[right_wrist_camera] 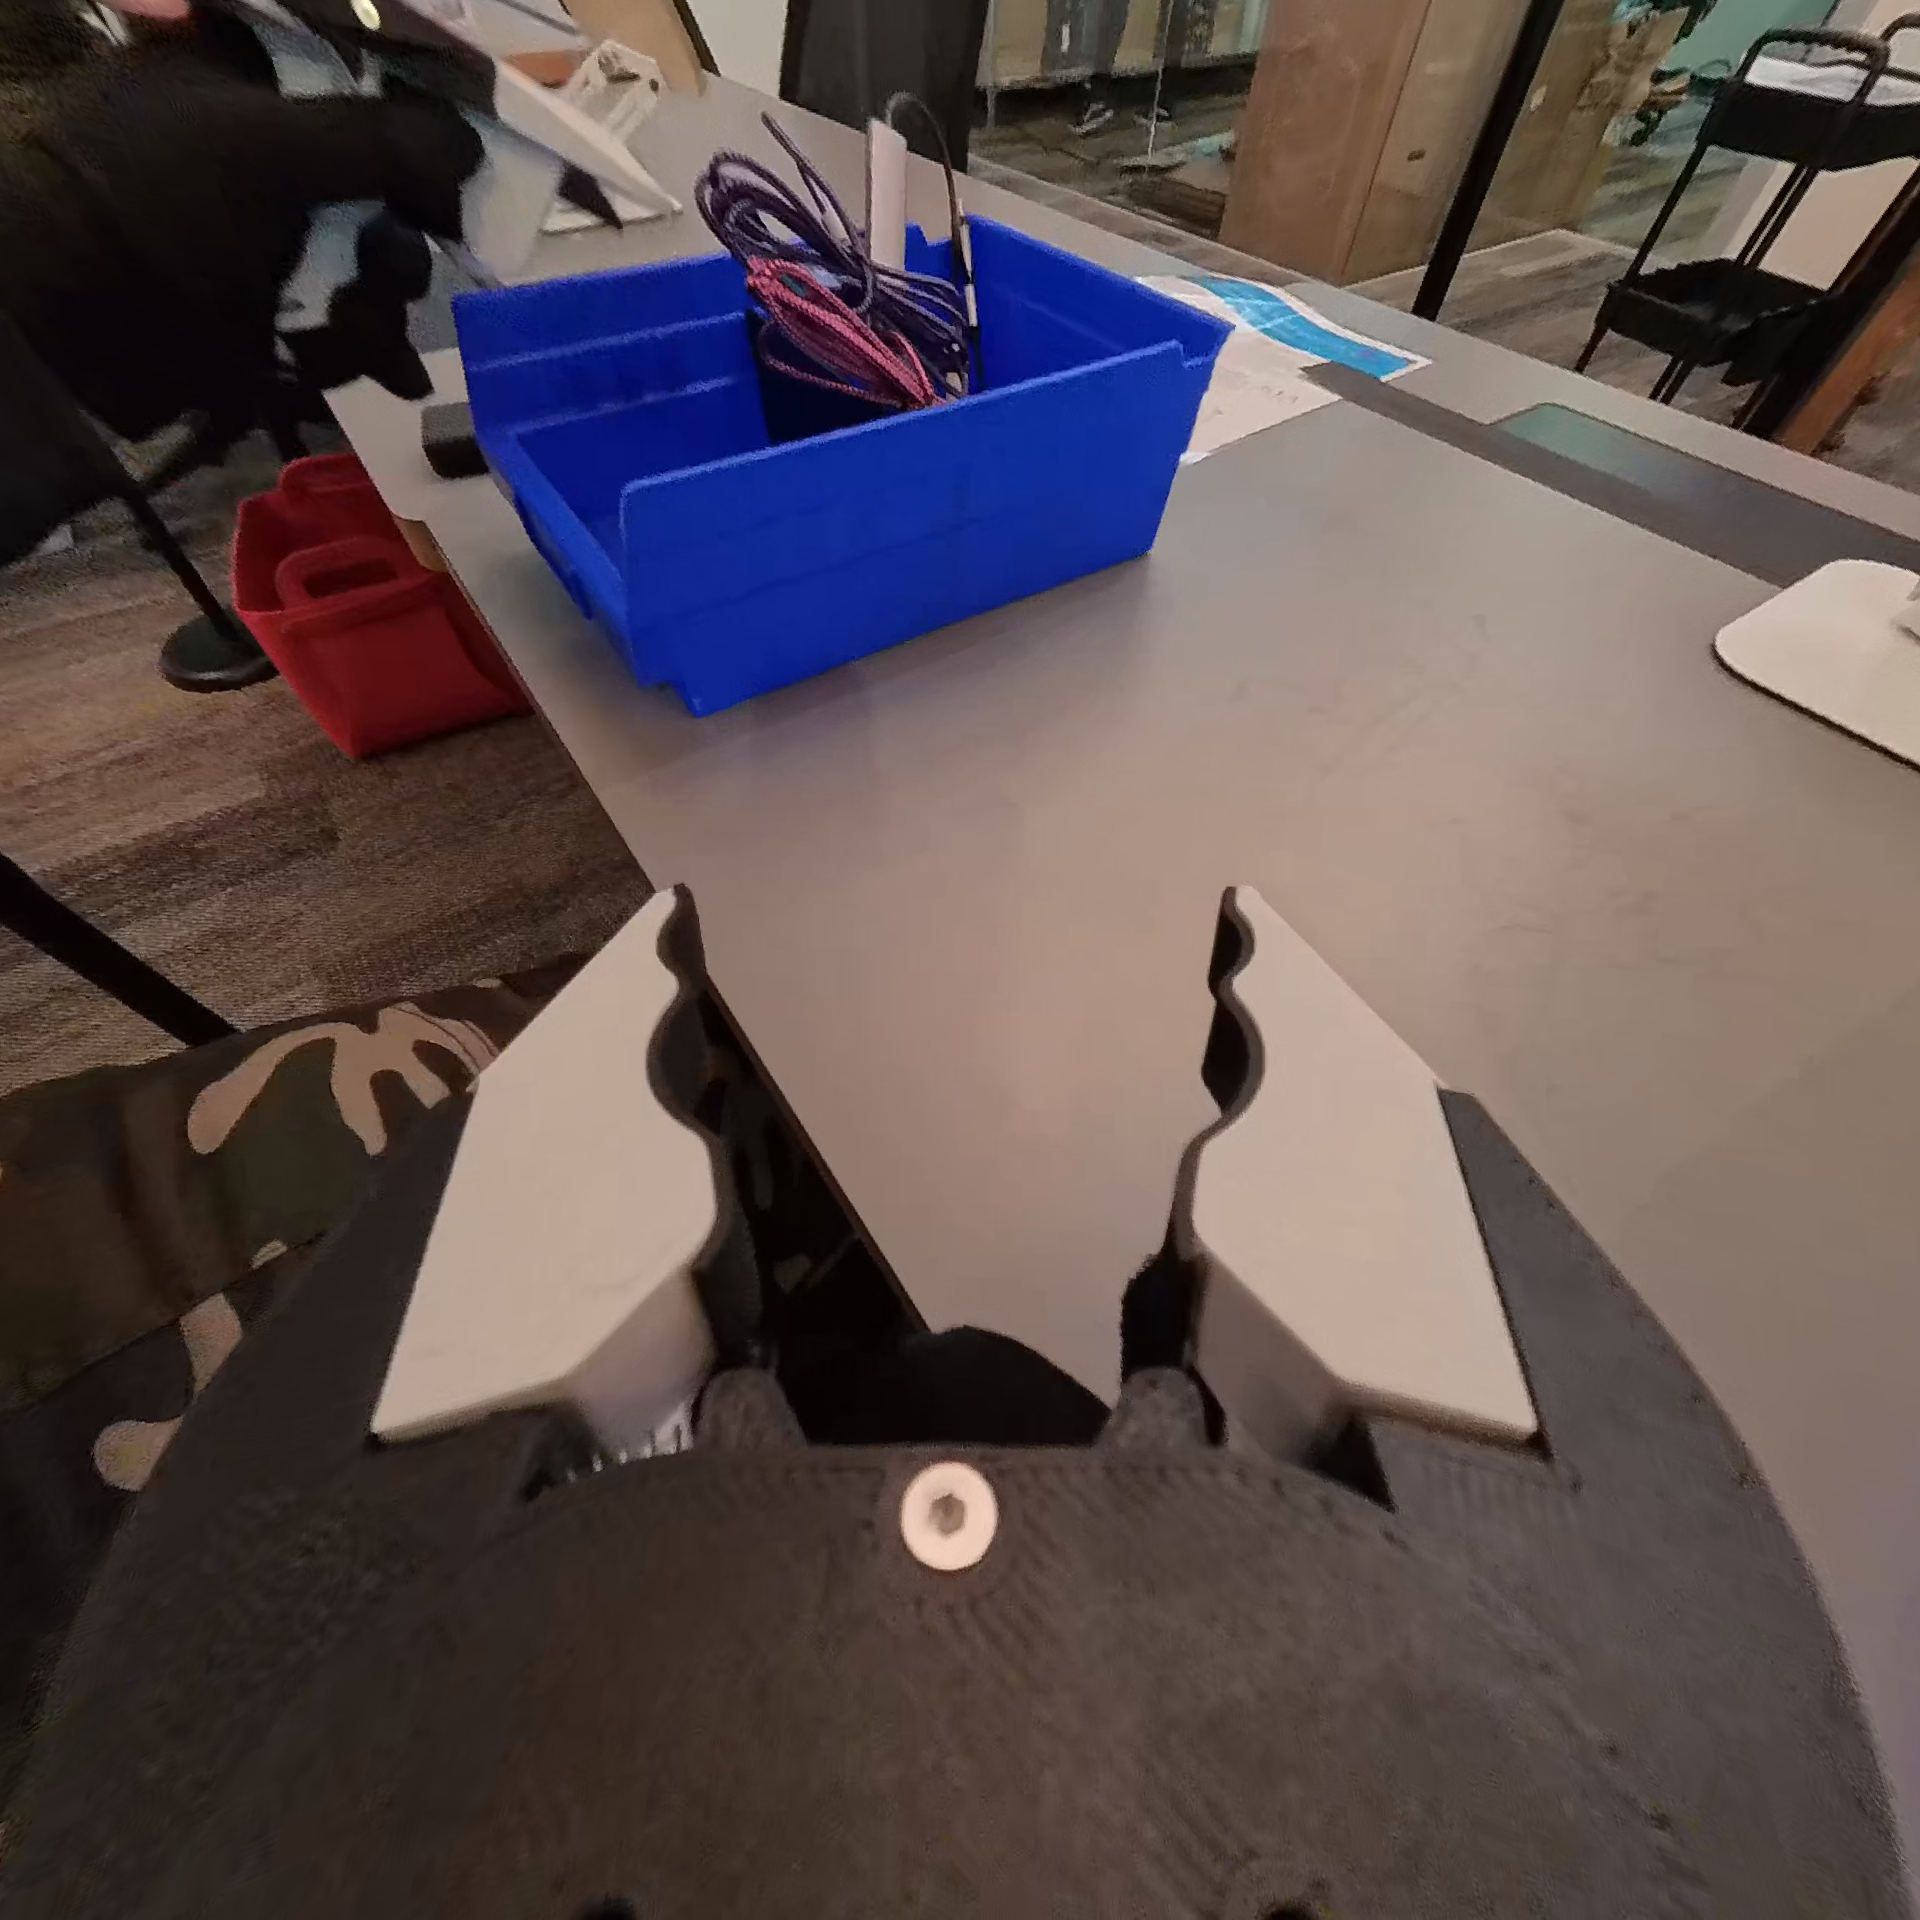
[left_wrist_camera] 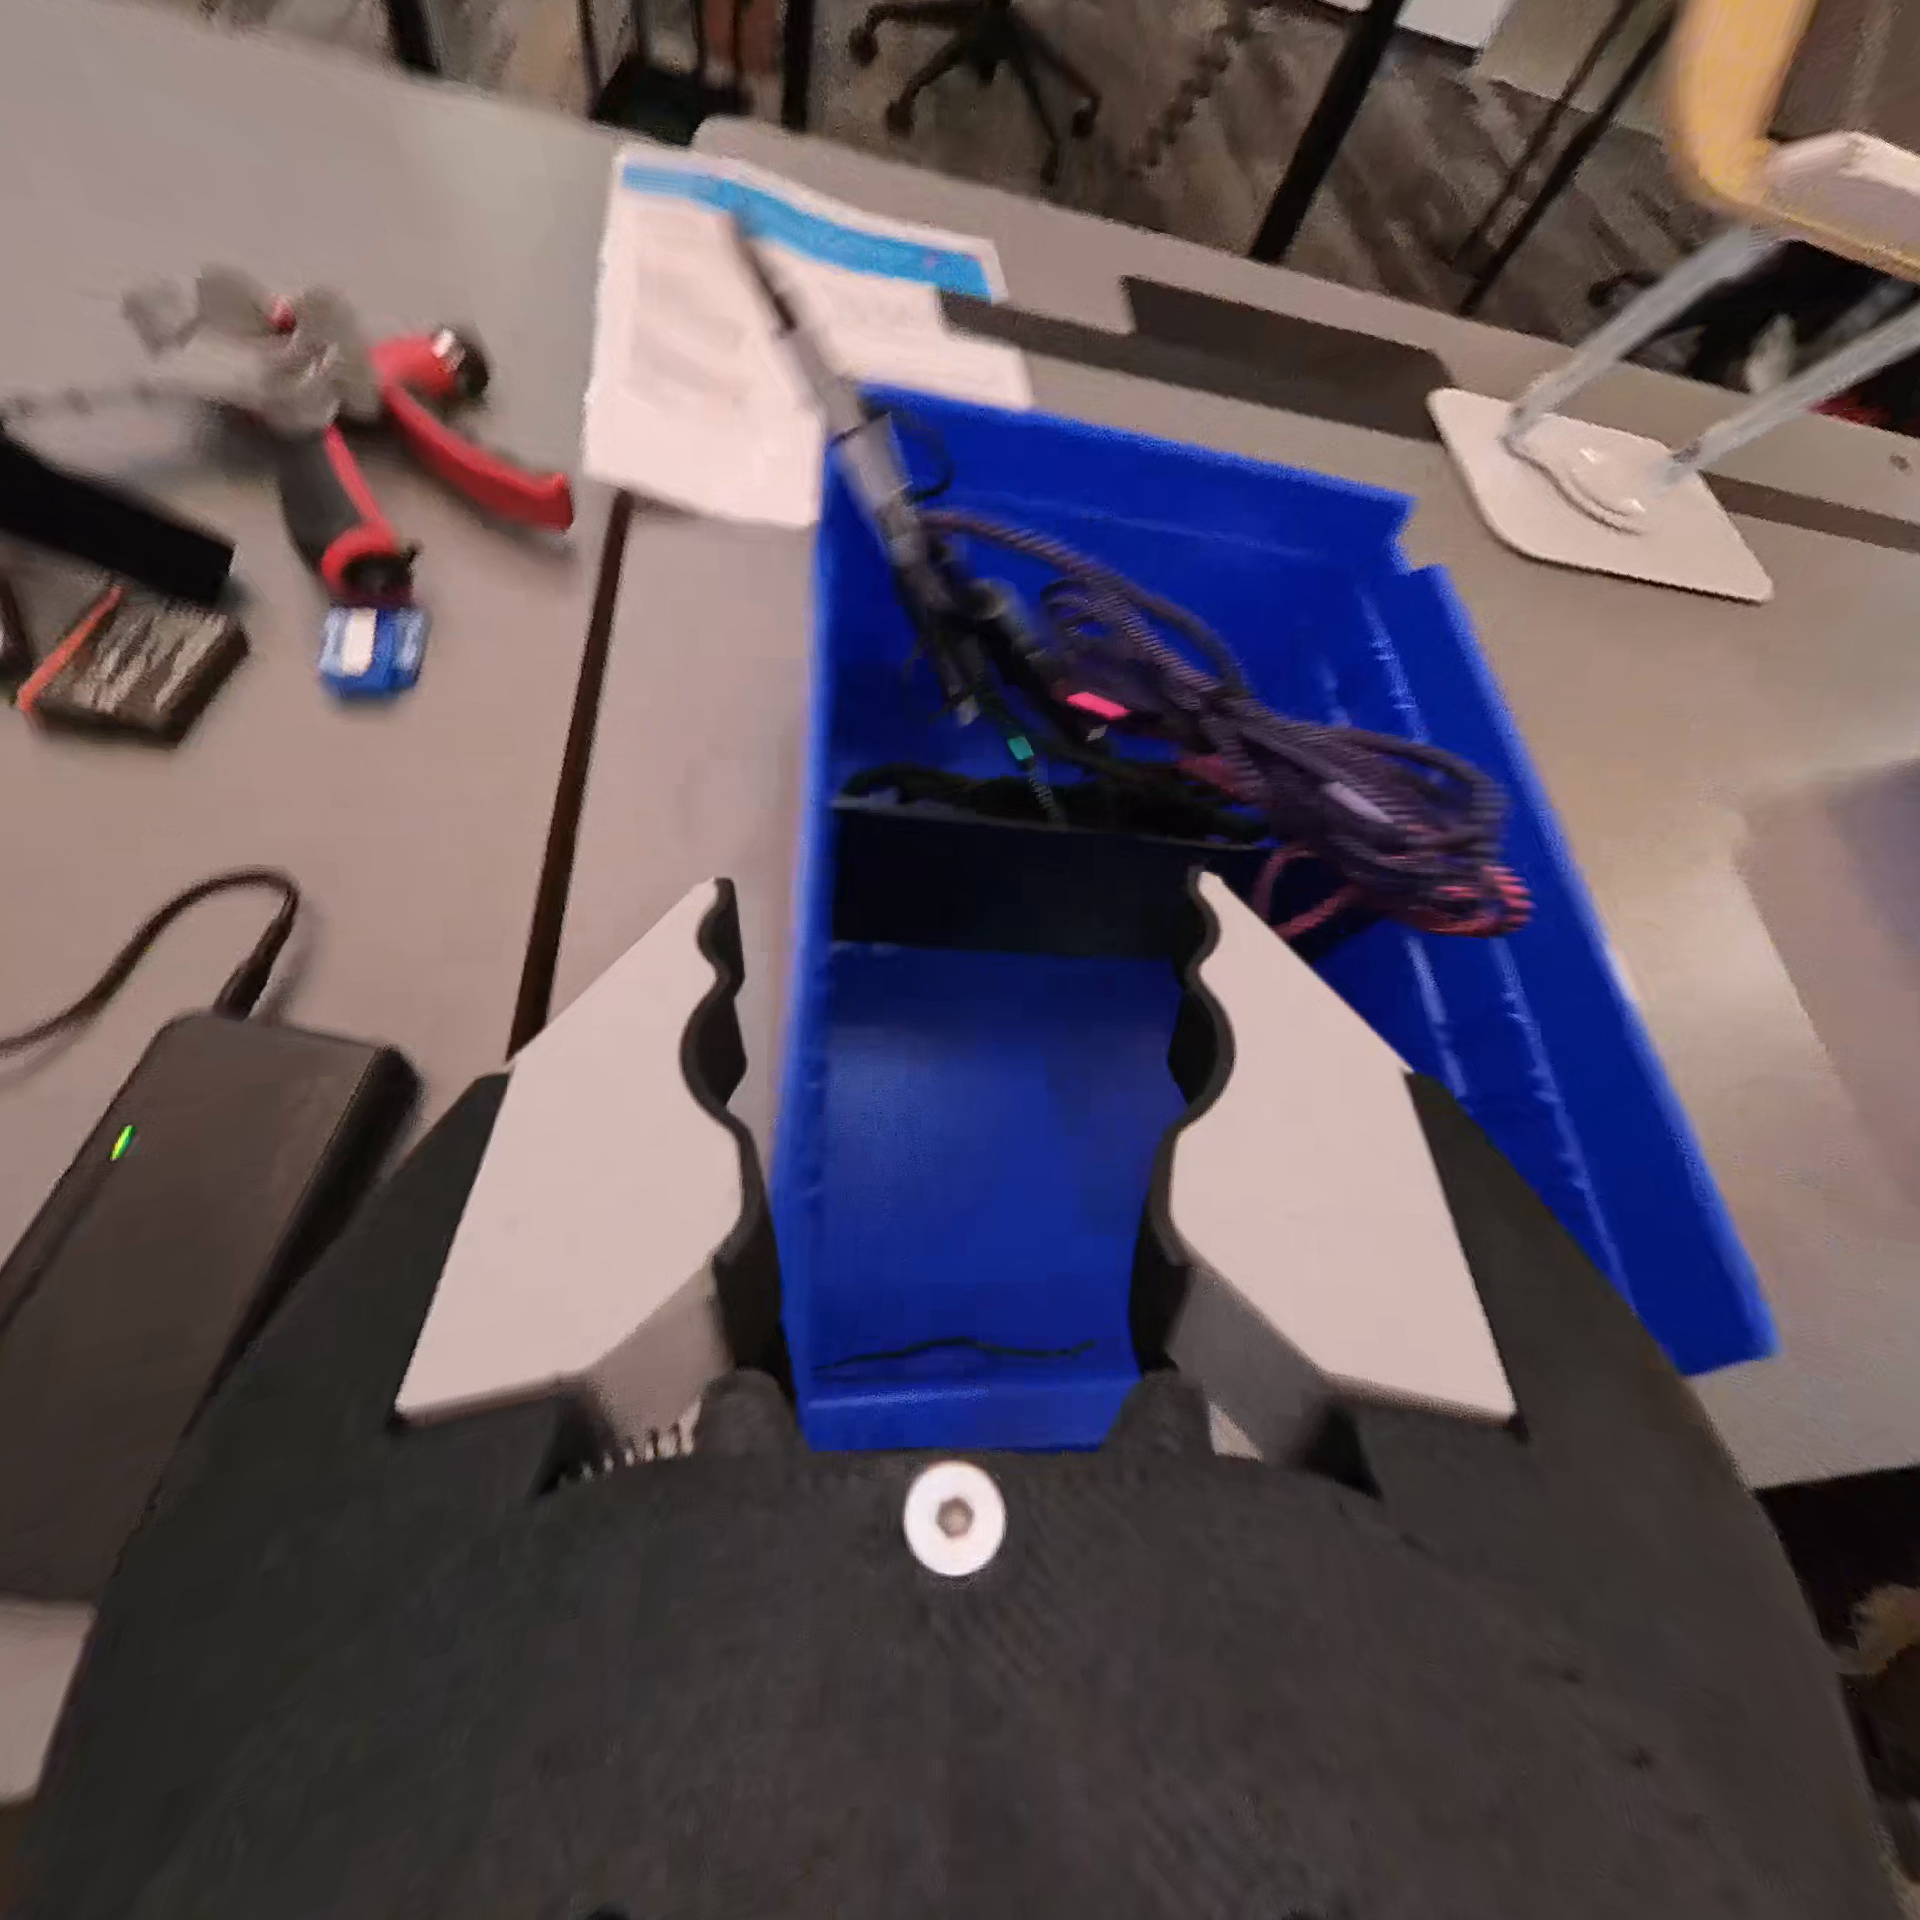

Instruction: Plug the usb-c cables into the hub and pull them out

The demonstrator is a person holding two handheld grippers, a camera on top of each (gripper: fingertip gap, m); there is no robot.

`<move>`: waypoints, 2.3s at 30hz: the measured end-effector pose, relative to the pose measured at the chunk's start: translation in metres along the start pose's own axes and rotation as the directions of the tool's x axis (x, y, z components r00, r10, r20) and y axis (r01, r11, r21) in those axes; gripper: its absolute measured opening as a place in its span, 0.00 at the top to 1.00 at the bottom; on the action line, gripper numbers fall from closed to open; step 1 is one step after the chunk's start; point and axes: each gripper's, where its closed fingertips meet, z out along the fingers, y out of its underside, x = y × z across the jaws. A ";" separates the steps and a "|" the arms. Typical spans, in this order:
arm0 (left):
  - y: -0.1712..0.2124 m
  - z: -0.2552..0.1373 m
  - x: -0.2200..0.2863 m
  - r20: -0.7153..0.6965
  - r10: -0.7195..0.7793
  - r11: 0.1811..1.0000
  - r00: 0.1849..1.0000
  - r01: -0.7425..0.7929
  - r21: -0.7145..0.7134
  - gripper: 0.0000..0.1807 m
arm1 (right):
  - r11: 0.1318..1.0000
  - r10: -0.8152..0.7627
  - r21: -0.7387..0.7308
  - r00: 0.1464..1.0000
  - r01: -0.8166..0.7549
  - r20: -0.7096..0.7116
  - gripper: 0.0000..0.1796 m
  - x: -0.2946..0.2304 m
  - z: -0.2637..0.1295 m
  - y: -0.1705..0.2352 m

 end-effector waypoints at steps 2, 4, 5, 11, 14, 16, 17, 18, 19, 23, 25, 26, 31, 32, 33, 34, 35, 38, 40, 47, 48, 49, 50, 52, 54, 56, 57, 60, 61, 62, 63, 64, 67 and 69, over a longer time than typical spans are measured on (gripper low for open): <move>-0.010 -0.003 0.035 -0.044 0.108 0.994 0.993 -0.107 0.032 0.55 | 1.000 0.008 -0.018 1.000 -0.008 -0.004 0.46 0.003 0.003 0.006; -0.019 -0.005 0.078 -0.095 0.216 0.975 0.972 -0.209 0.079 0.57 | 1.000 0.014 -0.025 1.000 -0.014 -0.005 0.46 0.004 0.005 0.009; -0.022 -0.006 0.100 -0.121 0.271 0.960 0.955 -0.260 0.100 0.58 | 1.000 0.009 -0.028 1.000 -0.010 -0.008 0.46 0.005 0.005 0.009; 0.013 -0.009 0.242 -0.360 0.509 0.859 0.782 -0.492 0.143 0.64 | 0.999 -0.020 -0.044 1.000 0.019 -0.019 0.46 0.007 0.006 0.012; 0.053 -0.005 0.308 -0.476 0.545 0.818 0.690 -0.561 0.124 0.65 | 0.999 -0.015 -0.045 0.999 0.013 -0.031 0.46 0.011 0.005 0.013; 0.087 0.007 0.337 -0.523 0.561 0.781 0.642 -0.619 0.078 0.64 | 0.999 -0.003 -0.049 0.999 0.002 -0.038 0.46 0.014 0.006 0.015; 0.102 0.016 0.343 -0.516 0.566 0.767 0.643 -0.640 0.045 0.65 | 0.999 0.008 -0.050 0.999 -0.010 -0.034 0.46 0.014 0.007 0.017; 0.118 0.026 0.346 -0.514 0.569 0.749 0.641 -0.663 0.001 0.63 | 0.998 0.015 -0.060 0.999 -0.017 -0.031 0.46 0.014 0.008 0.020; 0.133 0.034 0.347 -0.521 0.566 0.734 0.639 -0.678 -0.036 0.61 | 0.997 0.012 -0.076 0.999 -0.015 -0.032 0.46 0.014 0.009 0.024; 0.164 0.064 0.329 -0.468 0.519 0.736 0.716 -0.652 -0.182 0.51 | 0.992 0.028 -0.124 0.998 -0.034 -0.052 0.42 0.021 0.011 0.036; 0.167 0.070 0.321 -0.437 0.492 0.752 0.753 -0.620 -0.223 0.47 | 0.988 0.035 -0.149 0.997 -0.045 -0.066 0.41 0.026 0.012 0.043; 0.167 0.073 0.317 -0.417 0.495 0.753 0.762 -0.616 -0.231 0.46 | 0.986 0.036 -0.158 0.997 -0.047 -0.071 0.40 0.028 0.013 0.045; 0.171 0.082 0.302 -0.360 0.521 0.744 0.774 -0.619 -0.254 0.42 | 0.983 0.024 -0.180 0.997 -0.038 -0.076 0.39 0.030 0.016 0.049; 0.172 0.083 0.300 -0.352 0.531 0.739 0.771 -0.625 -0.253 0.42 | 0.983 0.021 -0.182 0.997 -0.034 -0.076 0.39 0.029 0.016 0.049; 0.174 0.084 0.300 -0.356 0.530 0.738 0.769 -0.626 -0.253 0.42 | 0.983 0.018 -0.182 0.997 -0.032 -0.079 0.39 0.030 0.015 0.049; 0.176 0.084 0.300 -0.363 0.518 0.744 0.774 -0.617 -0.255 0.42 | 0.983 0.016 -0.181 0.997 -0.031 -0.082 0.39 0.030 0.015 0.049; 0.176 0.084 0.300 -0.365 0.507 0.751 0.781 -0.608 -0.258 0.42 | 0.983 0.016 -0.180 0.996 -0.031 -0.085 0.39 0.031 0.015 0.048; 0.177 0.084 0.300 -0.371 0.499 0.754 0.783 -0.603 -0.259 0.42 | 0.983 0.022 -0.182 0.996 -0.038 -0.088 0.39 0.033 0.015 0.050; 0.177 0.085 0.300 -0.373 0.488 0.759 0.789 -0.595 -0.264 0.42 | 0.983 0.023 -0.182 0.996 -0.039 -0.091 0.39 0.034 0.014 0.050; 0.179 0.086 0.298 -0.388 0.448 0.777 0.805 -0.566 -0.277 0.40 | 0.983 0.021 -0.179 0.994 -0.040 -0.104 0.37 0.038 0.012 0.050; 0.179 0.087 0.298 -0.390 0.447 0.776 0.805 -0.566 -0.279 0.40 | 0.983 0.024 -0.180 0.994 -0.043 -0.107 0.37 0.039 0.012 0.051; 0.179 0.087 0.298 -0.390 0.447 0.776 0.805 -0.565 -0.279 0.40 | 0.983 0.025 -0.180 0.994 -0.045 -0.111 0.36 0.040 0.012 0.051; 0.179 0.087 0.298 -0.390 0.447 0.777 0.805 -0.565 -0.277 0.40 | 0.982 0.026 -0.181 0.994 -0.045 -0.111 0.36 0.040 0.012 0.051; 0.179 0.087 0.299 -0.392 0.447 0.777 0.804 -0.566 -0.275 0.40 | 0.982 0.020 -0.185 0.994 -0.040 -0.111 0.36 0.040 0.012 0.052; 0.179 0.087 0.299 -0.394 0.446 0.778 0.804 -0.566 -0.274 0.40 | 0.982 0.017 -0.183 0.994 -0.037 -0.111 0.36 0.040 0.013 0.051; 0.179 0.087 0.299 -0.394 0.447 0.779 0.804 -0.566 -0.271 0.40 | 0.982 0.017 -0.187 0.994 -0.037 -0.107 0.36 0.039 0.013 0.052; 0.179 0.087 0.299 -0.394 0.446 0.779 0.804 -0.565 -0.271 0.40 | 0.981 0.016 -0.189 0.994 -0.036 -0.107 0.36 0.039 0.013 0.052; 0.179 0.088 0.299 -0.395 0.446 0.780 0.803 -0.565 -0.269 0.40 | 0.982 0.014 -0.188 0.994 -0.034 -0.106 0.36 0.039 0.013 0.052; 0.179 0.088 0.299 -0.395 0.447 0.780 0.802 -0.566 -0.268 0.40 | 0.982 0.012 -0.187 0.994 -0.032 -0.107 0.36 0.039 0.013 0.051; 0.179 0.088 0.299 -0.395 0.449 0.779 0.801 -0.568 -0.266 0.41 | 0.982 0.012 -0.186 0.994 -0.032 -0.108 0.36 0.039 0.013 0.051; 0.179 0.086 0.300 -0.401 0.452 0.777 0.797 -0.573 -0.262 0.43 | 0.982 0.013 -0.185 0.994 -0.033 -0.108 0.36 0.039 0.013 0.051; 0.177 0.083 0.305 -0.420 0.446 0.782 0.790 -0.572 -0.248 0.44 | 0.983 0.013 -0.182 0.994 -0.033 -0.111 0.36 0.040 0.013 0.050; 0.141 0.062 0.324 -0.434 0.468 0.817 0.770 -0.564 -0.120 0.50 | 0.985 0.019 -0.167 0.993 -0.038 -0.115 0.36 0.041 0.011 0.047; 0.088 0.040 0.322 -0.366 0.523 0.829 0.770 -0.559 0.011 0.55 | 0.986 0.026 -0.161 0.993 -0.045 -0.116 0.37 0.042 0.010 0.047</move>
